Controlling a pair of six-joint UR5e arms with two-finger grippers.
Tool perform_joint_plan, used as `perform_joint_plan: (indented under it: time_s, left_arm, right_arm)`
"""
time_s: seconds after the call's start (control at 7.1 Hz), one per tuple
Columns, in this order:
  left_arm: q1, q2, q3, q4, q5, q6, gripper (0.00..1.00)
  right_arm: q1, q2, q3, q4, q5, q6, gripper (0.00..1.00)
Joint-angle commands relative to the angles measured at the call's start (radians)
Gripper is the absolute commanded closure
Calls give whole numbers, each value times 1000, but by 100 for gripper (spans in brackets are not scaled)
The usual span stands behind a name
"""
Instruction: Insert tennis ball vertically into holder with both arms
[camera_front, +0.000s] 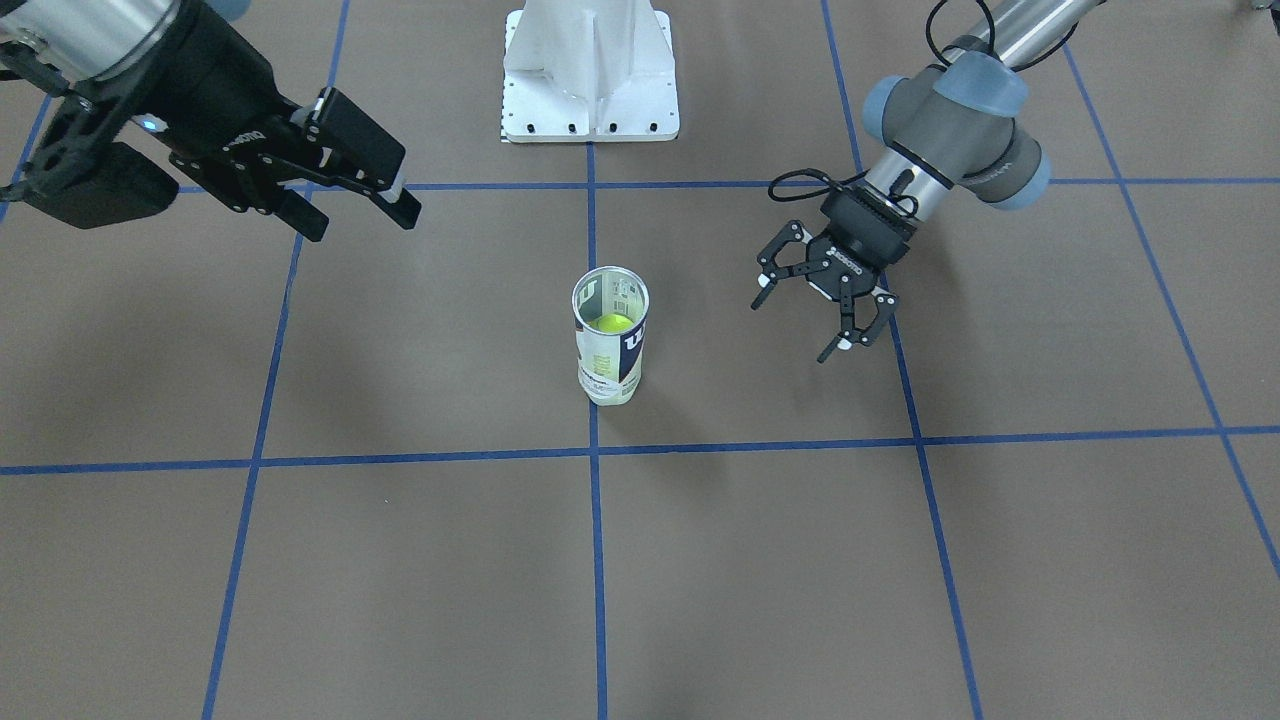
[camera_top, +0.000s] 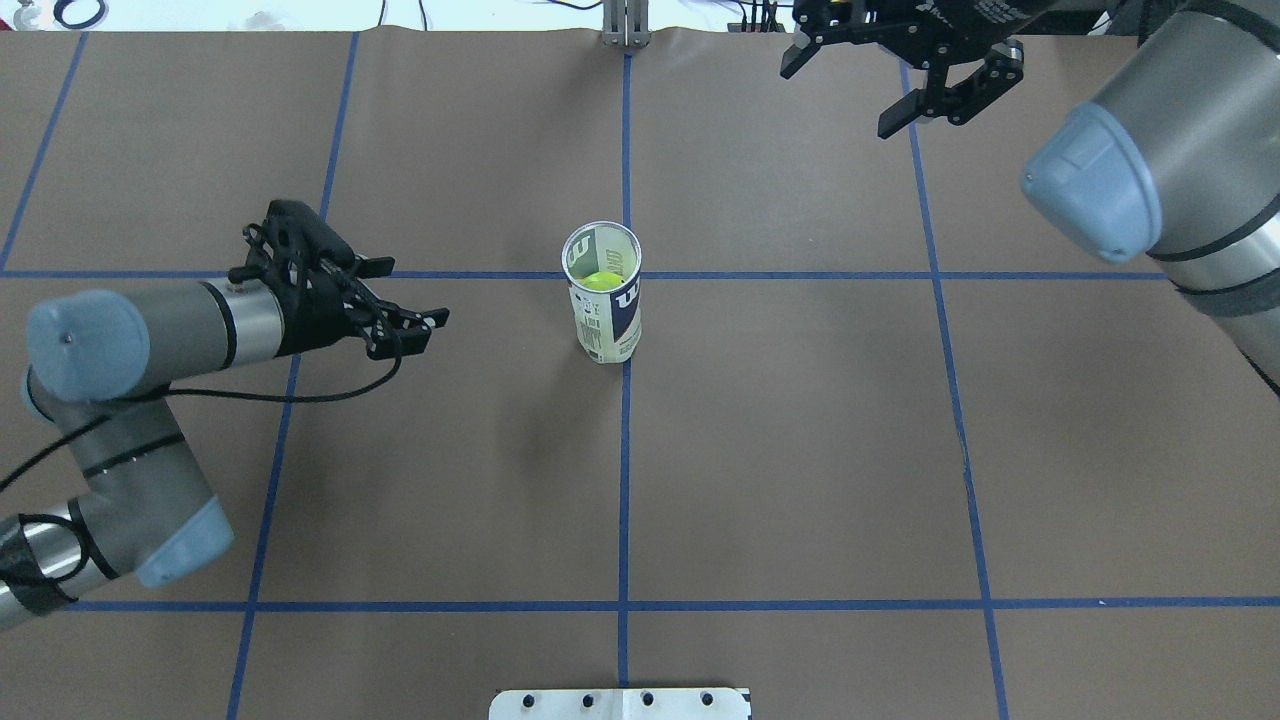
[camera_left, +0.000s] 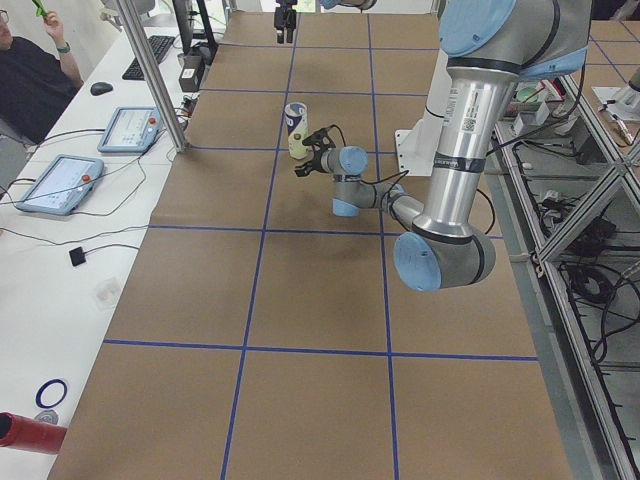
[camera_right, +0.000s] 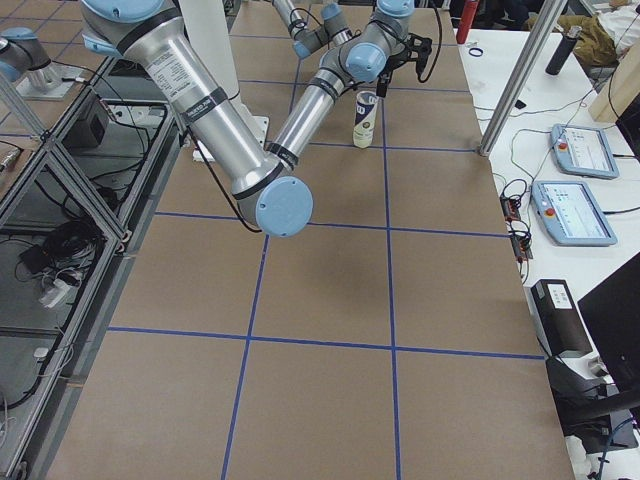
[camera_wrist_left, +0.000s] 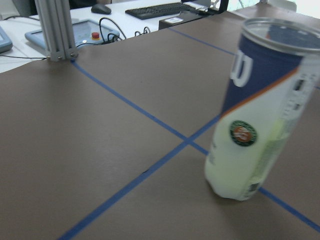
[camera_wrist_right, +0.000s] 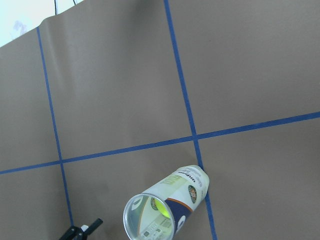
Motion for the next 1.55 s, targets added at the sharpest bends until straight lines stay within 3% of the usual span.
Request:
perform_joint_plan:
  time_s: [0.0, 0.14, 0.28, 0.56, 0.7, 0.99, 1.13, 1.27, 1.41]
  left_arm:
    - [-221, -65, -7, 397, -335, 1, 0]
    - [-266, -74, -4, 521, -345, 16, 0]
    - [-291, -83, 52, 531, -328, 68, 0]
    - [-456, -108, 162, 565, -340, 210, 0]
    - [-467, -114, 163, 749, -406, 217, 0]
    - [-540, -123, 149, 884, -434, 225, 0]
    - [-577, -125, 148, 962, -454, 227, 0]
    - [-588, -117, 149, 971, -472, 227, 0]
    - [-617, -113, 152, 973, -500, 227, 0]
  right_arm:
    - [63, -119, 38, -1, 17, -173, 1]
    - [94, -197, 27, -1, 5, -315, 1]
    - [144, -269, -26, -9, 2, -538, 1]
    - [226, -363, -153, -15, -52, -927, 1]
    - [267, -412, -201, -30, -63, -1097, 1]
    - [362, -460, -266, -154, -106, -1381, 1]
    - [410, -501, -296, -168, -115, -1486, 1]
    - [430, -582, -263, -153, -123, -1473, 1]
    - [421, -577, -293, -149, -227, -1482, 1]
